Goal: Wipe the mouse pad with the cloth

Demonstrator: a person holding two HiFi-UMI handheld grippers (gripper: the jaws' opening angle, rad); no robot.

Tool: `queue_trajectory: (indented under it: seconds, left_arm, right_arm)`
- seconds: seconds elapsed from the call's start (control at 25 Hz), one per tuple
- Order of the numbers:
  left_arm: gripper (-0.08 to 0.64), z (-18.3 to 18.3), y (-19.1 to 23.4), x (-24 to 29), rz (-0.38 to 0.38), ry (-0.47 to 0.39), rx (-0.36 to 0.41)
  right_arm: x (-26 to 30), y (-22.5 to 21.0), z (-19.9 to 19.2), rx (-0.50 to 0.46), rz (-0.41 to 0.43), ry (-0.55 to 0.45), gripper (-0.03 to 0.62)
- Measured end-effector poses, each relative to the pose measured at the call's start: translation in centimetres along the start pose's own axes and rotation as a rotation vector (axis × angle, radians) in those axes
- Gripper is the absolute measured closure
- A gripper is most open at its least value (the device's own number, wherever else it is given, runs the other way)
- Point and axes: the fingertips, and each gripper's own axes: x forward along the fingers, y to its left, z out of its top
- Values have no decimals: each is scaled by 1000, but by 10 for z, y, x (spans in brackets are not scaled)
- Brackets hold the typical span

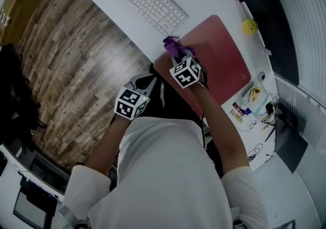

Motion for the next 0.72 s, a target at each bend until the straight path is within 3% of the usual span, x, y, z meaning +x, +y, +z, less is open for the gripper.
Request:
queue_trajectory:
  seconds: [0.72]
  left_arm:
    - [540, -18, -3, -38, 39, -15, 16]
  right_arm:
    - [-3, 125, -7, 110, 262, -40, 517]
